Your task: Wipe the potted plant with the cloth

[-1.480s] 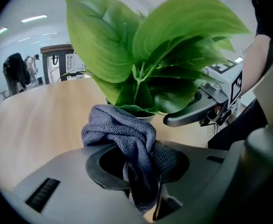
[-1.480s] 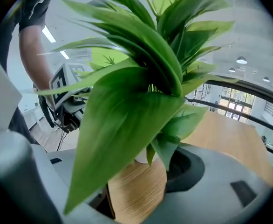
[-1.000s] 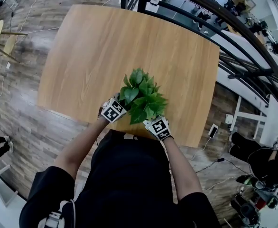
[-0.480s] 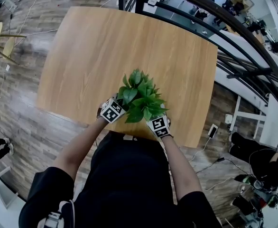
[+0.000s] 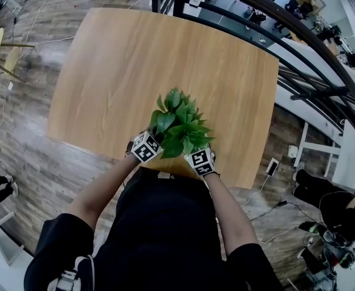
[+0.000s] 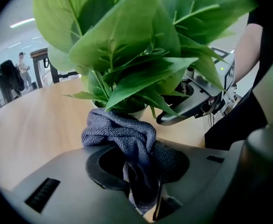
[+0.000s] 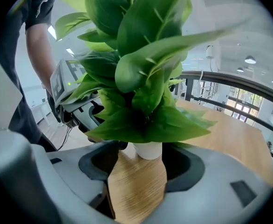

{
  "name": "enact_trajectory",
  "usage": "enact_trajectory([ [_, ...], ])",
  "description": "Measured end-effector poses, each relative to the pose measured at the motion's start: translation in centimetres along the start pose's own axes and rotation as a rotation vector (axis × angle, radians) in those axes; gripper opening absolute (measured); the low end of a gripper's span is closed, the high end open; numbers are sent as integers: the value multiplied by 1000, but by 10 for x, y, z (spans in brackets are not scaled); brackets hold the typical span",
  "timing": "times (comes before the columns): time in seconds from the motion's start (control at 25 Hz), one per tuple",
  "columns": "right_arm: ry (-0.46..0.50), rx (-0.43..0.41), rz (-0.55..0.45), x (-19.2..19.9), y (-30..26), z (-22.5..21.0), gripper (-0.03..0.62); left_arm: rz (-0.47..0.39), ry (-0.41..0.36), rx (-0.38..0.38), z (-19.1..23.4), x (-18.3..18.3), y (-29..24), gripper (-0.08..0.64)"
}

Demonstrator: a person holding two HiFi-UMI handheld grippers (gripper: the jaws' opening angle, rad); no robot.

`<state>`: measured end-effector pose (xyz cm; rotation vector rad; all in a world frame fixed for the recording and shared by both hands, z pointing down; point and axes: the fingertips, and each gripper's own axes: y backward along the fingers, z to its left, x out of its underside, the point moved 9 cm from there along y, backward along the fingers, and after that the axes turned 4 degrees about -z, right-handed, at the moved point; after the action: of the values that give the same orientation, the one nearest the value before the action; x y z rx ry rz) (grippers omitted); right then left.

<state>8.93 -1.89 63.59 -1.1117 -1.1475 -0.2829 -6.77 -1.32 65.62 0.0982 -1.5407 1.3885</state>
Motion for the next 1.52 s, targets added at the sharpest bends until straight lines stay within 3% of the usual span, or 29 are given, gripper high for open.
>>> enact_trajectory([
  [0.2, 7, -19, -9, -1, 0, 3, 279, -5, 31, -13, 4, 2, -1, 146],
  [0.28, 33, -95, -24, 0, 3, 9, 279, 4, 17, -17, 5, 2, -1, 146],
  [0.44, 168, -287, 10, 1, 6, 36, 278, 42, -125, 5, 3, 1, -1, 146],
  [0.52, 155, -259, 19, 1, 4, 38, 278, 35, -113, 12, 5, 1, 2, 146],
  [0.68, 39, -124, 30, 10, 7, 12, 278, 11, 2, -26, 15, 12, 0, 146],
  [0.92, 40, 21, 22, 6, 13, -28, 279, -13, 86, -60, 28, 20, -4, 146],
  [1.16, 98, -15, -17, -12, 6, -23, 279, -55, 61, -45, 26, 11, -9, 146],
  [1.36, 56, 12, -31, -13, 3, -20, 279, -18, 34, -19, 11, 7, -8, 146],
  [1.52, 58, 29, -32, -10, 4, -20, 279, -25, 79, 13, -6, 10, -13, 146],
])
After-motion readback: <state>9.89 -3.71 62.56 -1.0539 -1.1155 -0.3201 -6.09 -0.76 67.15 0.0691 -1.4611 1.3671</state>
